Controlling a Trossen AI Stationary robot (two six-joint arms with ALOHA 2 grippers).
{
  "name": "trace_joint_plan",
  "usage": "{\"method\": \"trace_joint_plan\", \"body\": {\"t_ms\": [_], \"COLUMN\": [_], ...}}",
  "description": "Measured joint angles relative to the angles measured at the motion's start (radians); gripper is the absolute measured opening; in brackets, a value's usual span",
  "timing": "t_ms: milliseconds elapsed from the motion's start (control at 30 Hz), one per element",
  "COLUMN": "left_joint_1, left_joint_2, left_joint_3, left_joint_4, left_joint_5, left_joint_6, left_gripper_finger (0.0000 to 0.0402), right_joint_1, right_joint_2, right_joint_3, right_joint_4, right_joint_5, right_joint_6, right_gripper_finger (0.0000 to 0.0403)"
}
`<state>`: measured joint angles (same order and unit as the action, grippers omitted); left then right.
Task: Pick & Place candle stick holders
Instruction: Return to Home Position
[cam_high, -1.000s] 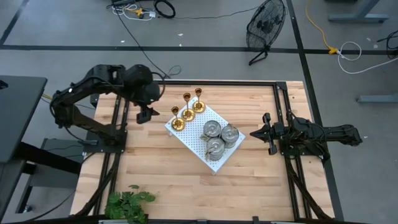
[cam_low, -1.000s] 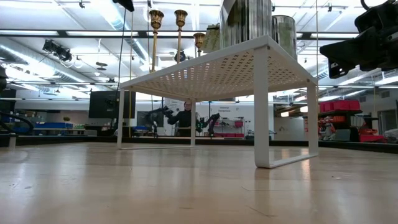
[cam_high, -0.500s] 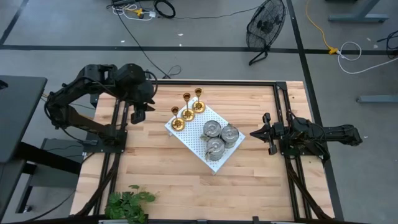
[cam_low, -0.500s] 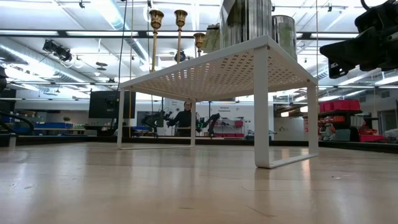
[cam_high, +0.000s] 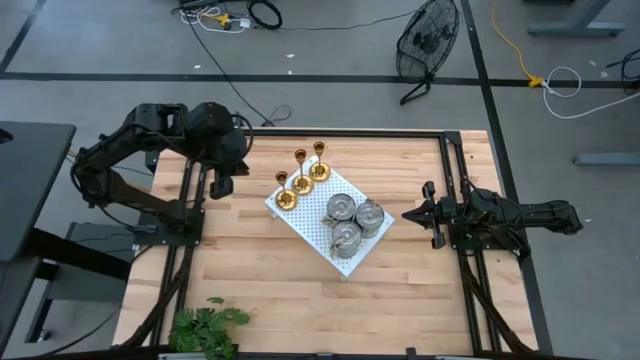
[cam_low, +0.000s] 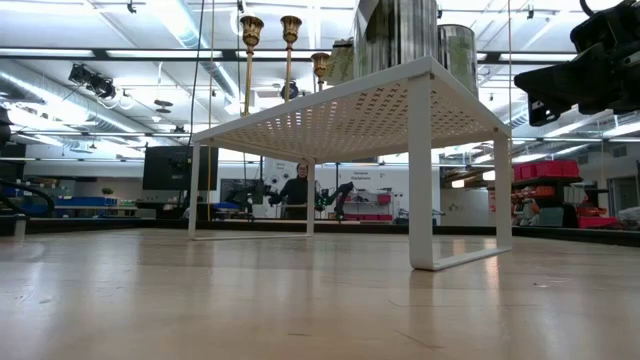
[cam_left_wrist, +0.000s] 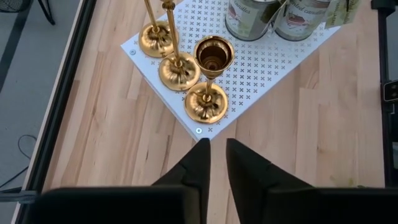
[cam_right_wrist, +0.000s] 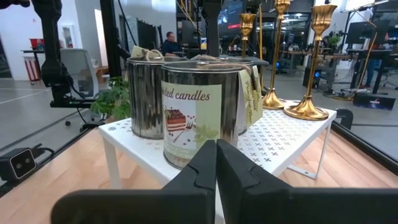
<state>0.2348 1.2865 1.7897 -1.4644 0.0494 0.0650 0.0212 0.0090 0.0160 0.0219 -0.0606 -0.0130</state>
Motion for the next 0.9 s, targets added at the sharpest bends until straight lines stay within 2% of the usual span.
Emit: {"method": "trace_joint_plan", "body": {"t_ms": [500, 900], "left_joint_1": [0.0, -0.022], "left_joint_2": [0.0, 0.0], "left_joint_3": [0.0, -0.005], "left_joint_4": [0.001, 0.014], "left_joint_5": [0.033, 0.015], "left_joint_6": [0.0, 0.034], "left_gripper_finger": [0.0007, 0.0003], "right_joint_1": [0.0, 0.0], "right_joint_2": [0.0, 0.0], "right_joint_3": [0.0, 0.0], "right_joint_4": [0.0, 0.0], "right_joint_5": [0.0, 0.0], "right_joint_6": [0.0, 0.0], "right_gripper_finger": [0.0016, 0.0016]}}
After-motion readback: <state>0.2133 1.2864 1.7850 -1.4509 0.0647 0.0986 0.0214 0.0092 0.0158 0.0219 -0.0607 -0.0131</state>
